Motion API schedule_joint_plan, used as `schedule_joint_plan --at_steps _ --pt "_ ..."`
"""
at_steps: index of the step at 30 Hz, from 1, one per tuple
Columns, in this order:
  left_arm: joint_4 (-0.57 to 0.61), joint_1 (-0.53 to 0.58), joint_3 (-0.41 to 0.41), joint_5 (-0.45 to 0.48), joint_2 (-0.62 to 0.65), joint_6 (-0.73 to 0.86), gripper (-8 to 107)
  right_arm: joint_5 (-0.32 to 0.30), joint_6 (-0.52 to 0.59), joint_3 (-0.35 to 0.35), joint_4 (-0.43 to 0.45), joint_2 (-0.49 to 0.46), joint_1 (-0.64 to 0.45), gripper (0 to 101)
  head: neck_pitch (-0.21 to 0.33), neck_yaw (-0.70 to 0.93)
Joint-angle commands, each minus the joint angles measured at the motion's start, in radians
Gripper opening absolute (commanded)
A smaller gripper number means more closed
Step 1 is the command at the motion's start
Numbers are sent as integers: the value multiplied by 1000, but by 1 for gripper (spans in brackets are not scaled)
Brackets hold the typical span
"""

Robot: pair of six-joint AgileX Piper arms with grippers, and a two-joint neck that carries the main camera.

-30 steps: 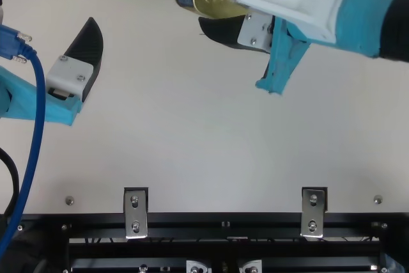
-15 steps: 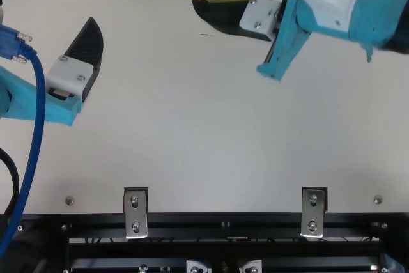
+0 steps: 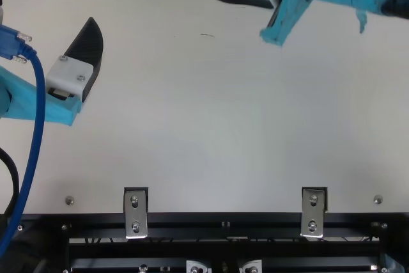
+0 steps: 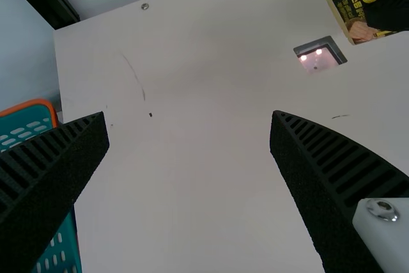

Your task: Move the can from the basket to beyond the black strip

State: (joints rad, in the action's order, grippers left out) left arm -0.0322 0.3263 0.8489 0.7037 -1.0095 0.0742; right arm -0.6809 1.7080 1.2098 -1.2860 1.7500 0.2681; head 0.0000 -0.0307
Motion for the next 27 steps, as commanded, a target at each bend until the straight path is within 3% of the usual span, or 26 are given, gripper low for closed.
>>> schedule_joint_plan --at_steps 1,18,27 --pt "0 0 0 0 0 0 90 -10 27 7 -31 22 -6 0 1 -2" --pt "0 0 0 0 0 0 90 -20 139 45 -143 140 -23 0 1 -2" --pt "0 0 0 0 0 0 90 -14 149 38 -158 124 -28 0 1 -2"
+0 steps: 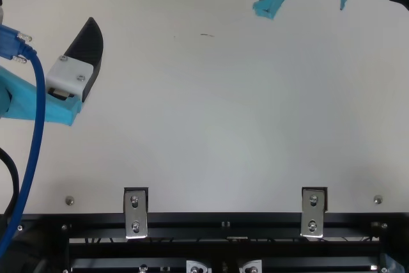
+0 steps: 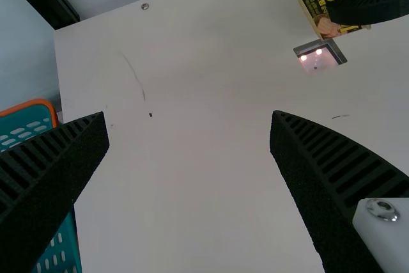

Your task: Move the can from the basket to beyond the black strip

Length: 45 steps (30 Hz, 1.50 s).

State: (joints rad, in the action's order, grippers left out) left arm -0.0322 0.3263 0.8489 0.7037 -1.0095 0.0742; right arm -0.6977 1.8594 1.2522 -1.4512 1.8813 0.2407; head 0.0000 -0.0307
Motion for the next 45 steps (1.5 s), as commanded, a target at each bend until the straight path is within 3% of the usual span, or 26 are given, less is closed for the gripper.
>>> schedule_joint_plan --at_steps 1,7,15,21,28,38,45 --pt "0 0 0 0 0 0 90 6 -5 -9 9 -17 -1 0 1 -2" --pt "0 0 0 0 0 0 90 35 -56 -38 55 -97 7 0 1 -2" --pt "0 0 0 0 0 0 90 102 -207 -61 194 -207 35 0 1 -2" --pt "0 0 0 0 0 0 90 168 -385 -75 358 -264 50 0 -1 -16" --pt "0 0 0 0 0 0 90 224 -663 -96 646 -311 32 0 -1 -87" --pt "0 0 0 0 0 0 90 172 -1051 -84 1052 -383 -35 0 41 -217" --pt "0 0 0 0 0 0 90 94 -1244 -76 1244 -444 -72 0 57 -309"
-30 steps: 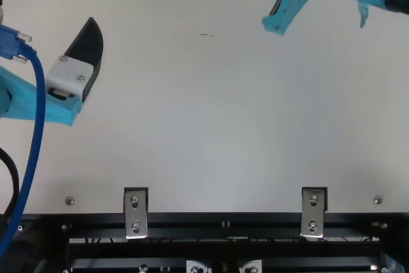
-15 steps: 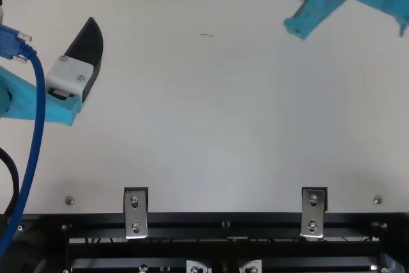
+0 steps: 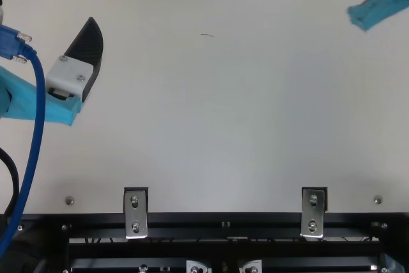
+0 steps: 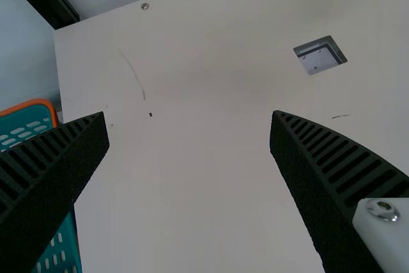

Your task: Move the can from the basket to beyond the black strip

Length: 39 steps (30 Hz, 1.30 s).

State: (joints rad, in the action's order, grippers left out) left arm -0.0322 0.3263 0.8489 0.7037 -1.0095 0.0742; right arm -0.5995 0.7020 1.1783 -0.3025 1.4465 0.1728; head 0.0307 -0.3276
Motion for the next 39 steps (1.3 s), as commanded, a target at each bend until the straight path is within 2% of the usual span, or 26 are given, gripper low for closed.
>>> schedule_joint_plan --at_steps 1,7,12,20,28,39 --pt "0 0 0 0 0 0 90 -15 -110 -2 118 -19 -8 0 28 -23" --pt "0 0 0 0 0 0 90 -67 -242 -23 257 -71 -49 0 28 -32" --pt "0 0 0 0 0 0 90 -143 -335 -25 381 -94 -86 0 28 -32" --pt "0 0 0 0 0 0 90 -259 -405 -19 516 -110 -155 0 28 -32" --pt "0 0 0 0 0 0 90 -315 -403 -19 570 -112 -245 0 28 -32" --pt "0 0 0 0 0 0 90 -307 -364 -10 556 -75 -386 0 28 -32"
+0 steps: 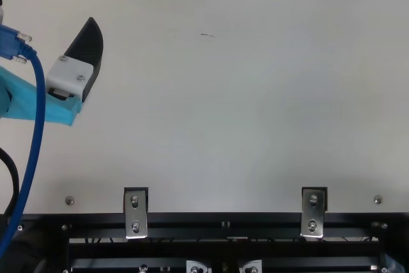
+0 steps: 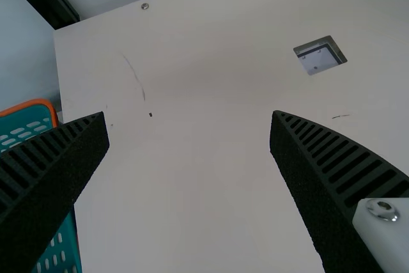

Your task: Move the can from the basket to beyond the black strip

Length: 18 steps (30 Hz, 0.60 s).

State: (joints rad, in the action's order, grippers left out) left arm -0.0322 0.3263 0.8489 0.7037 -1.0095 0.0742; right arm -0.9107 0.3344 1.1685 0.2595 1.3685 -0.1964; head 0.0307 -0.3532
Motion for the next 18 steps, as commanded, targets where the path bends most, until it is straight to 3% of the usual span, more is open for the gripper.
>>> schedule_joint_plan --at_steps 1,18 --pt "0 0 0 0 0 0 90 7 8 -1 -12 7 -30 0 28 -7" --pt "0 0 0 0 0 0 90 139 106 -64 -157 90 -222 0 28 -7"
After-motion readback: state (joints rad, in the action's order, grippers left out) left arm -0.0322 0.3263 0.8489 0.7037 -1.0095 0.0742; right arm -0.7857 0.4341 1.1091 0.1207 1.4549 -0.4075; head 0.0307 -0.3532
